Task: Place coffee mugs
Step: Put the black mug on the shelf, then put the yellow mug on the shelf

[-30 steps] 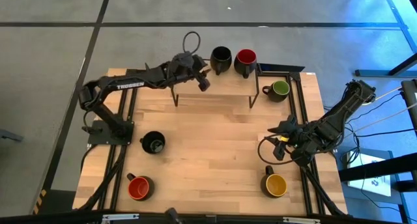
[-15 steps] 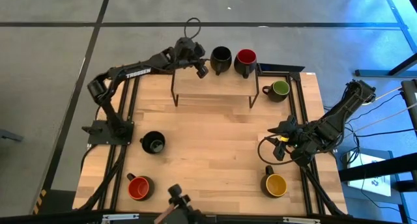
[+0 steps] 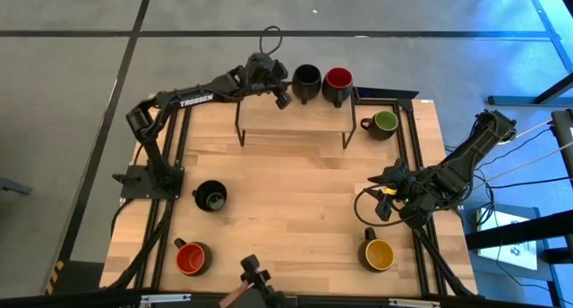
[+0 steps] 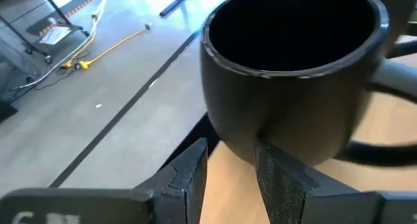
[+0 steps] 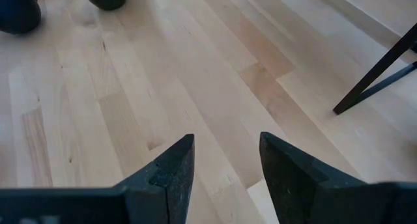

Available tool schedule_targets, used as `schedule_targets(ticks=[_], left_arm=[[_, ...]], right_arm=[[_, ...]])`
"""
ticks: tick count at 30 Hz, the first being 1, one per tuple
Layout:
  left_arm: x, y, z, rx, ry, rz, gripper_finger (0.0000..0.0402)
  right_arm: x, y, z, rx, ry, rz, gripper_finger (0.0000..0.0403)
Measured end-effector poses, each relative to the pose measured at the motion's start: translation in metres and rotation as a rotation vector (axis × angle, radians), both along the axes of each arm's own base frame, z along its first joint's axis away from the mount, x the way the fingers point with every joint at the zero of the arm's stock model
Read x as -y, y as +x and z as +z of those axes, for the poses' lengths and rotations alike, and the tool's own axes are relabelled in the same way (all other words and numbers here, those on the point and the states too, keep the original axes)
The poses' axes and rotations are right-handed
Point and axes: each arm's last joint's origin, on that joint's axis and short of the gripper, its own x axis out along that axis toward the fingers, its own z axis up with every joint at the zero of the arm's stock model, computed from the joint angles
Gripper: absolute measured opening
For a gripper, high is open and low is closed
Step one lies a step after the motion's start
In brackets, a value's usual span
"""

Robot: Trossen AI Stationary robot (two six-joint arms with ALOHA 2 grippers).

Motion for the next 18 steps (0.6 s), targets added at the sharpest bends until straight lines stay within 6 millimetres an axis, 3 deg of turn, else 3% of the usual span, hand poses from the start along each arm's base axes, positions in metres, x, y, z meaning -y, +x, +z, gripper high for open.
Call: schedule_targets(ticks=[10, 18], left_arm=[[0.009, 0.005, -0.001, -0.026, 0.015, 0.01, 0.0121], [0.03, -0.005, 0.026, 0.033, -0.019, 0.019, 0.0121]], right_arm=[[0.0, 0.0, 0.0, -0.003, -0.004, 0.001, 0.0163], [0.0, 0.0, 0.0, -0.002, -0.002, 0.001, 0.0163]])
